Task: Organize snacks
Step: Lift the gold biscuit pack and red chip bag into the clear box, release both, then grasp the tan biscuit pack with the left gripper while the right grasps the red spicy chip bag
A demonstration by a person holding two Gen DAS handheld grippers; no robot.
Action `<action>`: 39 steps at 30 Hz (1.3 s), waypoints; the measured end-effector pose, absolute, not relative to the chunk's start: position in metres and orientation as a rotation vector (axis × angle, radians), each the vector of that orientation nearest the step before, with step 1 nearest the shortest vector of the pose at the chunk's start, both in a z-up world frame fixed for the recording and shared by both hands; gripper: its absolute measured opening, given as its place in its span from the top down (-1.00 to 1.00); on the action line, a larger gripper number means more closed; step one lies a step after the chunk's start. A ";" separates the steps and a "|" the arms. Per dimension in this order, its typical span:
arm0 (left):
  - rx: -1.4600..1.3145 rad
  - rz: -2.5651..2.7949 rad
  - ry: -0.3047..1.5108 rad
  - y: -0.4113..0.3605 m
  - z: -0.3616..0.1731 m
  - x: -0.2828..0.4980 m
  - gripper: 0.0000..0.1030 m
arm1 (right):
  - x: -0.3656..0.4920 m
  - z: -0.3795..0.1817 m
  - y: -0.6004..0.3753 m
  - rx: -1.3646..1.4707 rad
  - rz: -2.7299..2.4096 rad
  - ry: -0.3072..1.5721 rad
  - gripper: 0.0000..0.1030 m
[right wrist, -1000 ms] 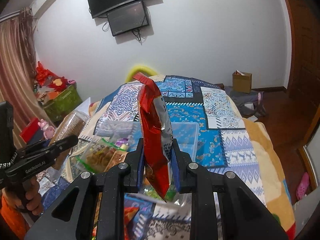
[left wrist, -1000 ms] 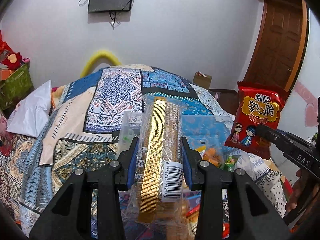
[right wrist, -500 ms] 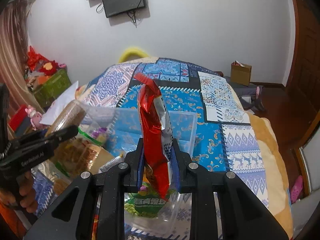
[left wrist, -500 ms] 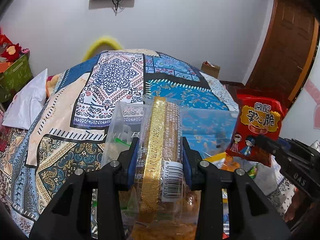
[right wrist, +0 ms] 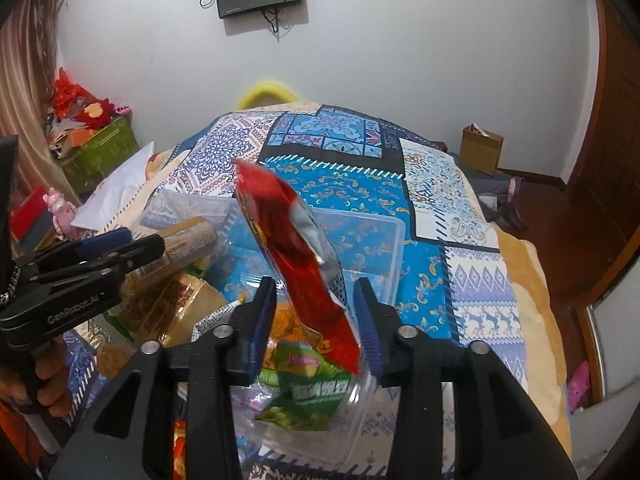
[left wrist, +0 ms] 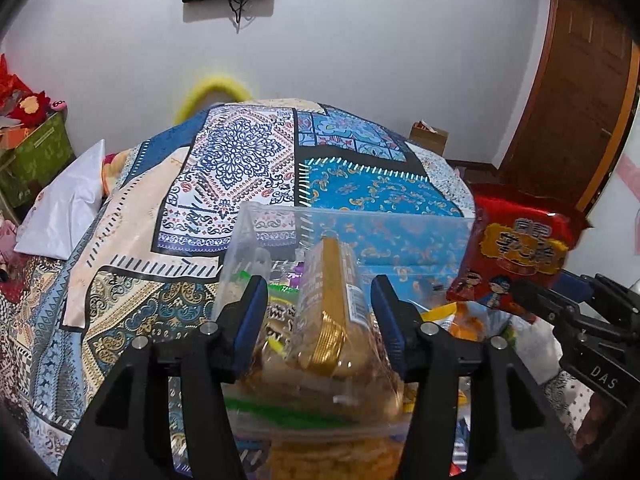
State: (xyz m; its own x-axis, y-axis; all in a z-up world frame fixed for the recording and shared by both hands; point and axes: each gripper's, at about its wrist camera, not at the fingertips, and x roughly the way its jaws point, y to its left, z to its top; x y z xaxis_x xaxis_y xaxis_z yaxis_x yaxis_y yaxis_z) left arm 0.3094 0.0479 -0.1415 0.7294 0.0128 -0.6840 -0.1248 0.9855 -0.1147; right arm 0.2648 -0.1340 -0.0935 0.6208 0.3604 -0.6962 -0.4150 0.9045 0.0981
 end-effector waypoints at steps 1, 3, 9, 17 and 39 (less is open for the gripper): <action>-0.164 0.073 0.749 0.049 -0.139 0.306 -0.04 | 0.263 -0.092 -0.136 -0.070 0.448 0.781 0.16; -0.178 0.065 0.739 0.052 -0.131 0.298 -0.06 | 0.258 -0.087 -0.139 -0.060 0.447 0.774 0.09; -0.166 0.069 0.706 0.058 -0.111 0.266 -0.13 | 0.234 -0.067 -0.151 -0.032 0.458 0.728 -0.04; -0.156 0.053 0.743 0.061 -0.114 0.221 -0.20 | 0.201 -0.069 -0.144 -0.037 0.505 0.745 -0.14; -0.169 -0.081 0.935 0.032 -0.185 0.184 -0.20 | 0.171 -0.169 -0.106 -0.023 0.640 1.031 -0.22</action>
